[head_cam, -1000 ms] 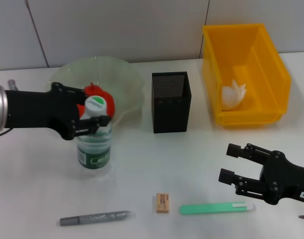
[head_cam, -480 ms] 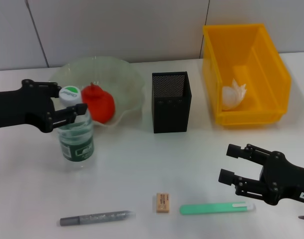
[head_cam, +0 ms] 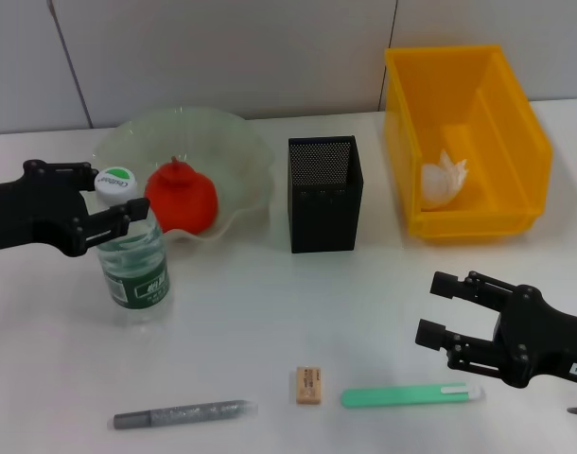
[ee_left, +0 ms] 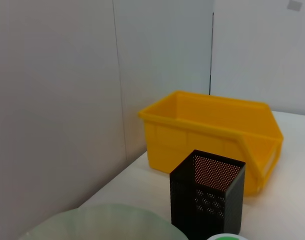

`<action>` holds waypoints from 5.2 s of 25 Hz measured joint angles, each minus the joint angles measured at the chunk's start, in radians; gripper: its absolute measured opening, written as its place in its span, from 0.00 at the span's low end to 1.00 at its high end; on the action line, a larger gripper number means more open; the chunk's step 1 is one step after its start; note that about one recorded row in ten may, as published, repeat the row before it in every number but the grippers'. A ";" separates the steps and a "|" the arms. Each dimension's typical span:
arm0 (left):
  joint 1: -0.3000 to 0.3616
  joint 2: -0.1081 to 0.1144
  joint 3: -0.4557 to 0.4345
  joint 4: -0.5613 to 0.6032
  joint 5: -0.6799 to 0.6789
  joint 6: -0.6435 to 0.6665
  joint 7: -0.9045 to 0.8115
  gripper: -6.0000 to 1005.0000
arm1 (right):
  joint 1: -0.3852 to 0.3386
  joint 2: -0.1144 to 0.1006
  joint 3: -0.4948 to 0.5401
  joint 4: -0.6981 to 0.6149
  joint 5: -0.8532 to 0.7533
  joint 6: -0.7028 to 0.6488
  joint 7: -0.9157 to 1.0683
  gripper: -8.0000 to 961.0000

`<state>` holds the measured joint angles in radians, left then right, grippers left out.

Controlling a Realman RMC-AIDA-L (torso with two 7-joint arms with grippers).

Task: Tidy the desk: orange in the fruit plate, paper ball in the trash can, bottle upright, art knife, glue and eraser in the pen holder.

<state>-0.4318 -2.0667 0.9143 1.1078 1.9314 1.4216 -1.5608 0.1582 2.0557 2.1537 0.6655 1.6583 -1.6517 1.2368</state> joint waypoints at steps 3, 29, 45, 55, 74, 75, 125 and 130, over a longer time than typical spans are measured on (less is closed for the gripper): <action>0.000 0.000 0.000 0.000 0.000 0.000 0.000 0.48 | 0.000 0.000 0.000 -0.002 0.000 0.001 -0.001 0.82; 0.027 -0.002 -0.008 -0.131 -0.116 -0.037 0.150 0.50 | 0.010 -0.003 -0.002 -0.009 0.000 0.004 0.001 0.82; 0.121 0.004 -0.185 -0.099 -0.372 0.150 0.256 0.83 | 0.000 0.003 0.126 0.017 0.000 -0.075 0.001 0.82; 0.215 0.000 -0.150 -0.426 -0.422 0.400 0.583 0.82 | 0.001 -0.023 0.297 0.310 -0.068 -0.188 0.225 0.82; 0.200 -0.001 0.015 -0.525 -0.388 0.334 0.663 0.82 | 0.435 -0.057 -0.078 0.958 -0.932 -0.414 1.060 0.82; 0.197 -0.001 0.017 -0.525 -0.388 0.331 0.661 0.82 | 0.458 -0.045 -0.110 0.958 -0.976 -0.417 1.060 0.82; 0.161 -0.004 0.021 -0.586 -0.325 0.289 0.693 0.81 | 0.597 0.023 -0.694 0.572 -1.127 -0.087 0.978 0.64; 0.154 -0.005 0.022 -0.597 -0.325 0.290 0.693 0.81 | 0.595 0.023 -0.699 0.558 -1.128 -0.078 0.977 0.55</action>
<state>-0.2774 -2.0721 0.9365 0.5108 1.6059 1.7112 -0.8681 0.7528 2.0785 1.4543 1.2231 0.5302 -1.7295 2.2136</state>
